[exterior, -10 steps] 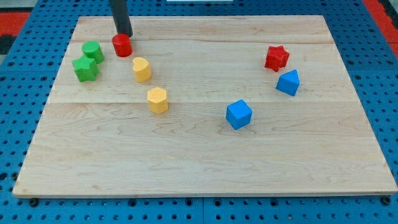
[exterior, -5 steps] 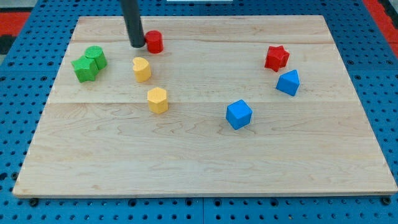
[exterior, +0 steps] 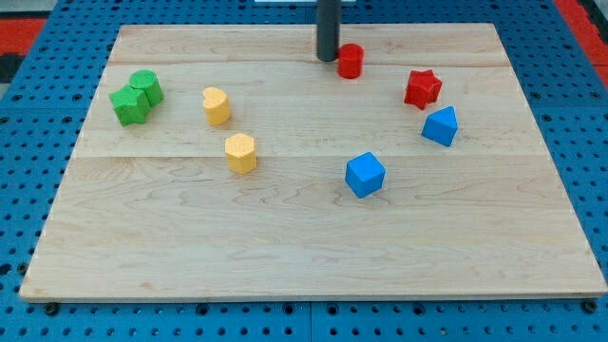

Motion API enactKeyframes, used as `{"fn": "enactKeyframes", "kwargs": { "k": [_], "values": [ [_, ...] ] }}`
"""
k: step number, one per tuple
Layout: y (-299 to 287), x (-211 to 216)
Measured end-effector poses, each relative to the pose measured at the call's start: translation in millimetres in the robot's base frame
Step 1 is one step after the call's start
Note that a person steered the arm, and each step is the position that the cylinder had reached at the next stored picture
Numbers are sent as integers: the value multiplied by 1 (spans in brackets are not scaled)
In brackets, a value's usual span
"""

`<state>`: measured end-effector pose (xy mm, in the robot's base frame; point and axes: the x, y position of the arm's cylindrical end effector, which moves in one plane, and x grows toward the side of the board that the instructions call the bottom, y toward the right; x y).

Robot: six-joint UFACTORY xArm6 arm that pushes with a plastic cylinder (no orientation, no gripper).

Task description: Push the red circle close to the red star

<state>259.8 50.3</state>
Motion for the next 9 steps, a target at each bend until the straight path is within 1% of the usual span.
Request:
{"fn": "enactKeyframes", "kwargs": {
  "k": [1, 2, 3, 4, 5, 6, 8, 9],
  "values": [
    [4, -4],
    [-51, -19],
    [-78, -22],
    [-50, 6],
    [-4, 10],
    [-4, -6],
    [17, -6],
    [7, -7]
  ]
}}
